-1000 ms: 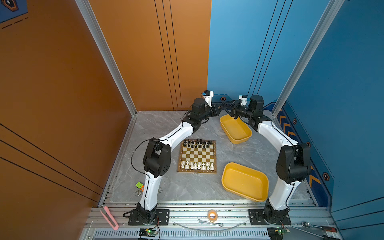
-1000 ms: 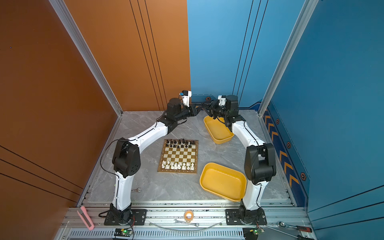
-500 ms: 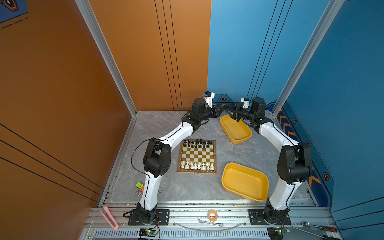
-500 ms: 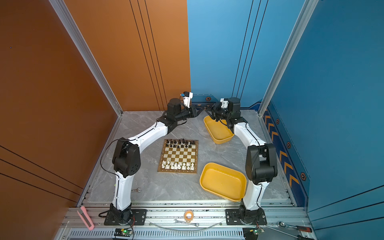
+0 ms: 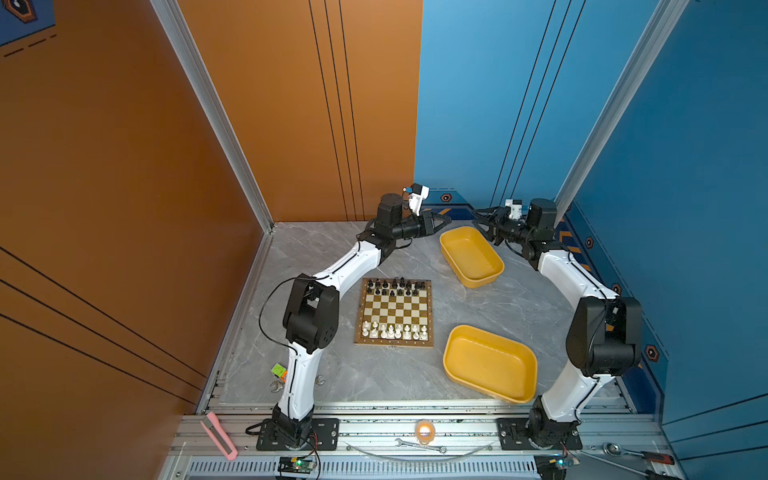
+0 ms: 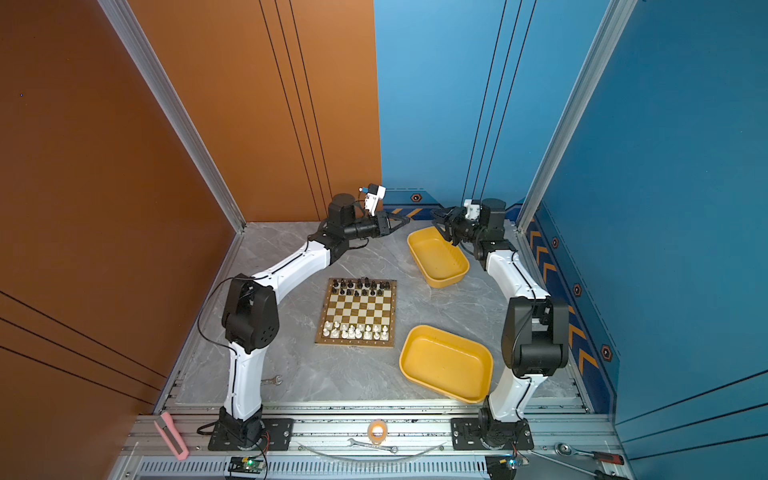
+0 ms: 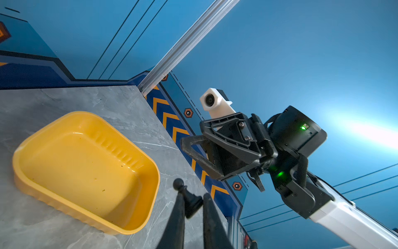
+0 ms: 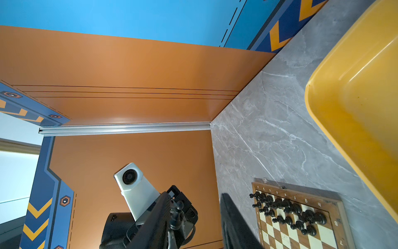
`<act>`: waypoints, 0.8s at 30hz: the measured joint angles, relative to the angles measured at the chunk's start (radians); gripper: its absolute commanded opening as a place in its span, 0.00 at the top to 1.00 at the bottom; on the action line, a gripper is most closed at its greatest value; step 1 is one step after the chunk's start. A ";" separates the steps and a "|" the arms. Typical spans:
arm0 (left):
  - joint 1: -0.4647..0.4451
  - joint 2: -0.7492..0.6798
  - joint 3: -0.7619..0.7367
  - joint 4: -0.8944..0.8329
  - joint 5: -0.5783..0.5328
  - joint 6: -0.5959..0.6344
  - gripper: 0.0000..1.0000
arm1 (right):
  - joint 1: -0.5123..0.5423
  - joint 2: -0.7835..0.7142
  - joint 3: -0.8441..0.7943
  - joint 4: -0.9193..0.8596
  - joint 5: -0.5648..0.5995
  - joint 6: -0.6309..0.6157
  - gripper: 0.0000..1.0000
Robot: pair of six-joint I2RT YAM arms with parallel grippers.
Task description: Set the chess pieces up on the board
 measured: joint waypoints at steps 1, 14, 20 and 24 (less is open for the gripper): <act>0.003 0.000 0.006 0.000 0.021 -0.012 0.92 | 0.000 0.000 -0.002 0.000 -0.008 -0.002 0.59; 0.014 0.063 0.079 0.171 0.212 -0.261 0.92 | 0.004 0.001 -0.021 0.082 -0.103 0.057 0.68; 0.014 0.080 0.079 0.182 0.233 -0.301 0.92 | 0.009 0.010 -0.038 0.247 -0.135 0.174 0.72; 0.014 0.080 0.079 0.196 0.240 -0.310 0.92 | 0.009 0.038 -0.040 0.356 -0.155 0.261 0.72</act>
